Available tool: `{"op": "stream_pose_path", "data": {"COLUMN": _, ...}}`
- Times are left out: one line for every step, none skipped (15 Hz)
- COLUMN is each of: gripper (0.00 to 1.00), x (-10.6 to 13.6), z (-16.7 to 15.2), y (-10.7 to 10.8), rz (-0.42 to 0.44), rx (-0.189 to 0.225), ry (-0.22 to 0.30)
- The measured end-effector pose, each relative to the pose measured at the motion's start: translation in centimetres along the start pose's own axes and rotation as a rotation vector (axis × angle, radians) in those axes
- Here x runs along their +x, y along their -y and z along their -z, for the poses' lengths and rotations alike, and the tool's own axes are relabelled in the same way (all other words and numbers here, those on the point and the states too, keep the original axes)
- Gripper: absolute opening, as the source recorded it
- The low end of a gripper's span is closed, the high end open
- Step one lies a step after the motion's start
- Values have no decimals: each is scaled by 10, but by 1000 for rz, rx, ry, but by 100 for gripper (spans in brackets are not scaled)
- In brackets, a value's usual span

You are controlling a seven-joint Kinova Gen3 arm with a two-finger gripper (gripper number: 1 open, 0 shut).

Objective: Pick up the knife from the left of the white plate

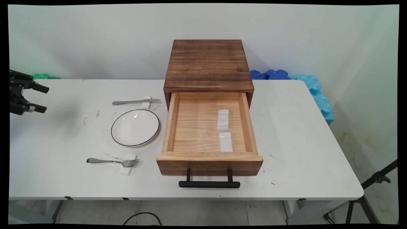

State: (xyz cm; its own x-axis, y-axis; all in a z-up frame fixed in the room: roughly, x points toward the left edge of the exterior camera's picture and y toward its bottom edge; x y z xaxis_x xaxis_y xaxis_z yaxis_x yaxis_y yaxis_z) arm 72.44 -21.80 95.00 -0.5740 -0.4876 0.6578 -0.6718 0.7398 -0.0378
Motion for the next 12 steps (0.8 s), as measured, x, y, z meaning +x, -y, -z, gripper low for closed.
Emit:
{"op": "stream_pose_path", "data": {"gripper": 100, "x": 3, "z": -2, "y": 1, "rz": 1, "rx": 3, "ry": 1}}
{"op": "stream_pose_path", "data": {"gripper": 100, "x": 6, "z": -4, "y": 2, "rz": 1, "rx": 7, "ry": 1}}
{"op": "stream_pose_path", "data": {"gripper": 100, "x": 10, "z": -7, "y": 3, "rz": 2, "rx": 10, "ry": 2}}
{"op": "stream_pose_path", "data": {"gripper": 100, "x": 14, "z": -10, "y": 3, "rz": 4, "rx": 14, "ry": 5}}
{"op": "stream_pose_path", "data": {"gripper": 100, "x": 18, "z": -14, "y": 4, "rz": 7, "rx": 18, "ry": 8}}
{"op": "stream_pose_path", "data": {"gripper": 100, "x": 24, "z": -19, "y": 5, "rz": 11, "rx": 22, "ry": 15}}
{"op": "stream_pose_path", "data": {"gripper": 100, "x": 30, "z": -24, "y": 6, "rz": 13, "rx": 26, "ry": 20}}
{"op": "stream_pose_path", "data": {"gripper": 100, "x": 35, "z": -29, "y": 7, "rz": 13, "rx": 31, "ry": 25}}
{"op": "stream_pose_path", "data": {"gripper": 100, "x": 42, "z": -37, "y": 9, "rz": 13, "rx": 38, "ry": 30}}
{"op": "stream_pose_path", "data": {"gripper": 100, "x": 50, "z": -45, "y": 12, "rz": 9, "rx": 45, "ry": 35}}
{"op": "stream_pose_path", "data": {"gripper": 100, "x": 56, "z": -51, "y": 14, "rz": 6, "rx": 53, "ry": 40}}
{"op": "stream_pose_path", "data": {"gripper": 100, "x": 65, "z": -61, "y": 17, "rz": -1, "rx": 59, "ry": 46}}
